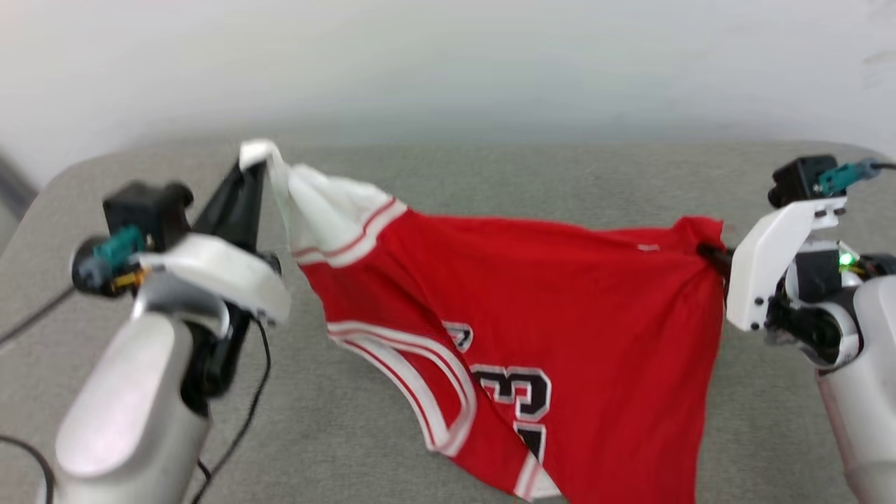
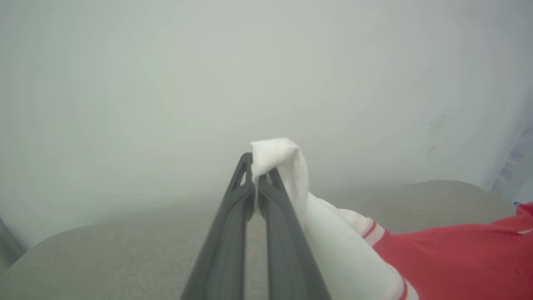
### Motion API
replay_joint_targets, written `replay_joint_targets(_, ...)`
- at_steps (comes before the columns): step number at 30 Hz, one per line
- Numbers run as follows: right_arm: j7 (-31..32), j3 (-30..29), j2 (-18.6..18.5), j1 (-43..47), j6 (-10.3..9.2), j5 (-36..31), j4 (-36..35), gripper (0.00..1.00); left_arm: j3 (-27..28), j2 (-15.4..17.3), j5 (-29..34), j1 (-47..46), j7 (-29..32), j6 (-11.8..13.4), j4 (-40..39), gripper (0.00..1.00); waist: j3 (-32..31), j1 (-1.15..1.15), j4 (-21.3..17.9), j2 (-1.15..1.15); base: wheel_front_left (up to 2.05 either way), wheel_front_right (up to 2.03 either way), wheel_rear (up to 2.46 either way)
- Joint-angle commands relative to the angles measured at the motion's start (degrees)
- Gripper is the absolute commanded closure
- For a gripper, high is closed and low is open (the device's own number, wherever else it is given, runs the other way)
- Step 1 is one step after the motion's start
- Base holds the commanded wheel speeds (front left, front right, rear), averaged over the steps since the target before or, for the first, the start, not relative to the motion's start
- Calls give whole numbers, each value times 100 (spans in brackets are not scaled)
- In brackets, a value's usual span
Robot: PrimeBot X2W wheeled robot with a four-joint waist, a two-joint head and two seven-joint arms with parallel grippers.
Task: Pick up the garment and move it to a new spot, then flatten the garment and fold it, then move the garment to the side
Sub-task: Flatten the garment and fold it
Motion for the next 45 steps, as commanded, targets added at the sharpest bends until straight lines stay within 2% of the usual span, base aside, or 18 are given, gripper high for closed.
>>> replay_joint_targets(1,-112,-67,75,-205,-2,-53,76,100,5,35,-4,-374,14,-100,290,100,-182,0,-223,0,0,0,0)
replay_joint_targets(5,-414,-213,161,-652,-2,-120,189,100,-77,-69,55,-1260,91,-280,929,100,-91,0,-319,0,0,0,0)
replay_joint_targets(9,-785,-292,194,-1285,-2,-196,301,100,-11,-93,80,-2262,34,-400,1486,100,258,0,-399,0,0,0,0)
replay_joint_targets(18,-1610,-483,194,-3178,-2,-419,383,100,81,7,374,-4701,-267,-595,2426,100,1421,0,-482,0,0,0,0)
replay_joint_targets(27,-2270,-427,186,-5002,-2,-538,441,100,110,162,618,-6705,-429,-677,2814,100,2611,0,-536,0,0,0,0)
replay_joint_targets(35,-2688,-76,116,-6053,-2,-408,1010,100,46,131,639,-7312,-491,-735,3035,100,3351,0,-479,0,0,0,0)
replay_joint_targets(45,-3136,522,119,-6193,-2,27,2133,100,66,-117,380,-6775,-698,-751,3646,100,3617,0,-481,0,0,0,0)
